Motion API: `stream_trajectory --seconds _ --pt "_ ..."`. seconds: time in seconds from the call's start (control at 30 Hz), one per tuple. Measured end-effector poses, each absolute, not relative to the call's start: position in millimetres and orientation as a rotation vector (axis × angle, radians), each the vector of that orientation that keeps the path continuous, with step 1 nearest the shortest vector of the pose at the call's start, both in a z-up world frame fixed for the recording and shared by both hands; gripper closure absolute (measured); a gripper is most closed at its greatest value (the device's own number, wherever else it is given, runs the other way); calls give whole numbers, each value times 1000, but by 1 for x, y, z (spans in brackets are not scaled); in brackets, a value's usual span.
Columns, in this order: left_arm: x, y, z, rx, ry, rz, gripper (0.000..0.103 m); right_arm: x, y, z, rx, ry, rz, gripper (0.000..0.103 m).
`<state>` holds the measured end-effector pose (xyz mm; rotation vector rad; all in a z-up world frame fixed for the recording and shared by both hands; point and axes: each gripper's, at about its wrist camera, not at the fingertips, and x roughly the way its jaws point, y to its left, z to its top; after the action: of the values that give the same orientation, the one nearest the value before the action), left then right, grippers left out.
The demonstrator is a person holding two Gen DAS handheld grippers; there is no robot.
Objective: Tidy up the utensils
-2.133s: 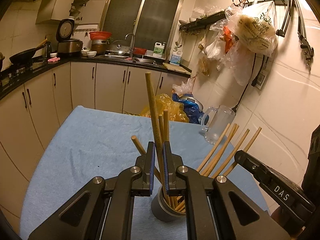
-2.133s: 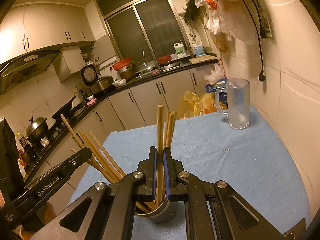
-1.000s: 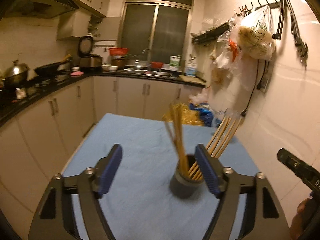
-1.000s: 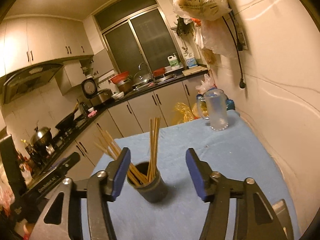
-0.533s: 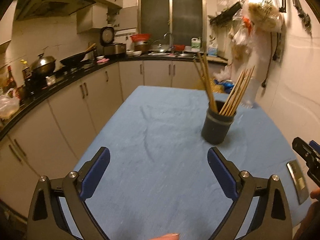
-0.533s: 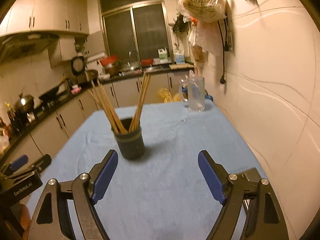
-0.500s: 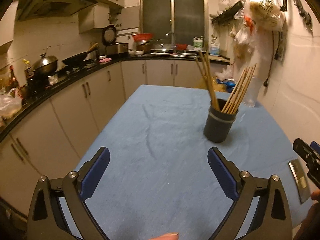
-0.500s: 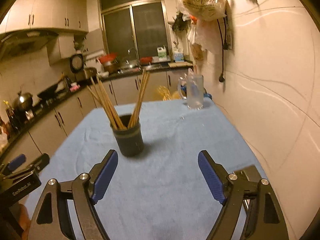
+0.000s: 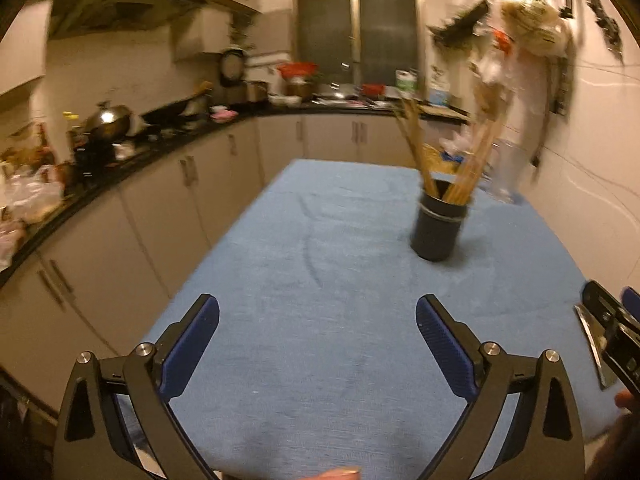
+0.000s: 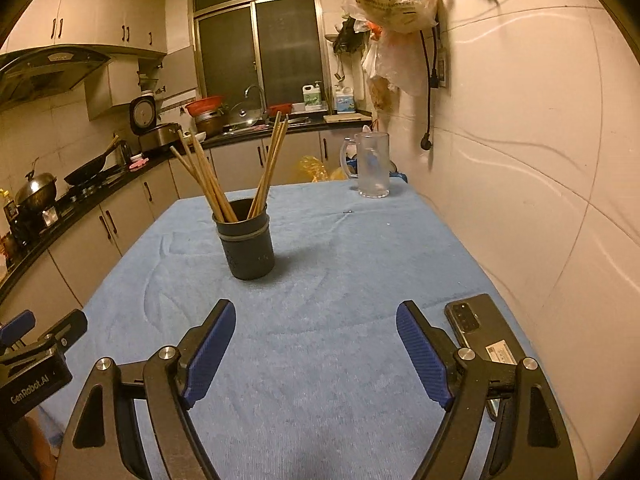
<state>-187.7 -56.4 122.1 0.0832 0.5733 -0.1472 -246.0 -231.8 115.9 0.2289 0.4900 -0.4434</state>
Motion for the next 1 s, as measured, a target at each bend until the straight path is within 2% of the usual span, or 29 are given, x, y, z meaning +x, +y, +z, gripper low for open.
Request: stream_trajectory --seconds 1.0 --pt "-193 -58 121 138 561 -166 5 -237 -224 111 190 521 -439 16"
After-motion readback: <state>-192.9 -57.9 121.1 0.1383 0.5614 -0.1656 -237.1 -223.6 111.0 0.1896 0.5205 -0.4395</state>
